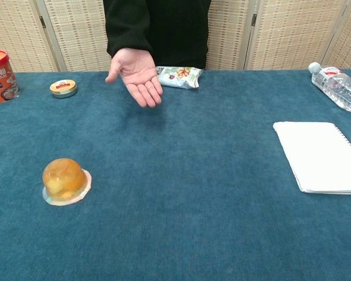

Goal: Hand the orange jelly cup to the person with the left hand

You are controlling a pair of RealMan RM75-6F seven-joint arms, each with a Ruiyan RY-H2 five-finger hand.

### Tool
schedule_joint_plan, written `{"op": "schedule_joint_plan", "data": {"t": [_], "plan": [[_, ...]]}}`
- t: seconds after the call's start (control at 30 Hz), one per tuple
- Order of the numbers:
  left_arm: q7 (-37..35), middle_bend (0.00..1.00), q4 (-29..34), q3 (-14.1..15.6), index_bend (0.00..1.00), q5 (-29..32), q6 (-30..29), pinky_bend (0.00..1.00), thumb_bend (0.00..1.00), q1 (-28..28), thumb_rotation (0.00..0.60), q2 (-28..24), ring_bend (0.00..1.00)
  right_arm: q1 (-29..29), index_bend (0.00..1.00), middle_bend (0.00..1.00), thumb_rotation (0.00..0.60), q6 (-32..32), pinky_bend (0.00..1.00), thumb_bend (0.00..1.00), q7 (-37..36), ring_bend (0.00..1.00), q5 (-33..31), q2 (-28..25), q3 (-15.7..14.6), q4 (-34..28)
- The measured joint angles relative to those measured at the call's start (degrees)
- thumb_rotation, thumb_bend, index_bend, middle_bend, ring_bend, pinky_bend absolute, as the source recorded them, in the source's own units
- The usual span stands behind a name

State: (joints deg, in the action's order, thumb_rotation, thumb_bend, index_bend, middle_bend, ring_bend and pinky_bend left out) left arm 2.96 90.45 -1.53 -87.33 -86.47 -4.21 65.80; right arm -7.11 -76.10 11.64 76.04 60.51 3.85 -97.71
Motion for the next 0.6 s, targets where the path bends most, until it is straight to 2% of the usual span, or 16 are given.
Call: {"op": "schedule_joint_plan", "data": {"t": [0.33,0.47,0.6], "plan": [[1.9,0.08,0.3,0.4,0.06,-1.3,0.8,0.18,0.08,-0.8,0.600,0.8,0.04,1.0,0.00,0.00,0.600,-1.8,0.00,0.28,-1.6,0.00,0.9,-0.9,-0.3,-0.4],[1.6,0.09,-0.5,0.9,0.10,-3.4,1.3,0.20,0.08,-1.6,0.600,1.7,0.06,1.7,0.00,0.00,0.600,-3.1,0.00,0.28,-2.0,0.00,2.0,-1.1,-0.6,-0.8],[-0.2,0.09,-1.4,1.8,0.11,-2.9,5.8,0.23,0.08,-2.9,0.600,2.3,0.08,2.2,0.00,0.00,0.600,-4.3,0.00,0.28,-2.3,0.00,3.4,-1.1,-0.9,-1.0]]}}
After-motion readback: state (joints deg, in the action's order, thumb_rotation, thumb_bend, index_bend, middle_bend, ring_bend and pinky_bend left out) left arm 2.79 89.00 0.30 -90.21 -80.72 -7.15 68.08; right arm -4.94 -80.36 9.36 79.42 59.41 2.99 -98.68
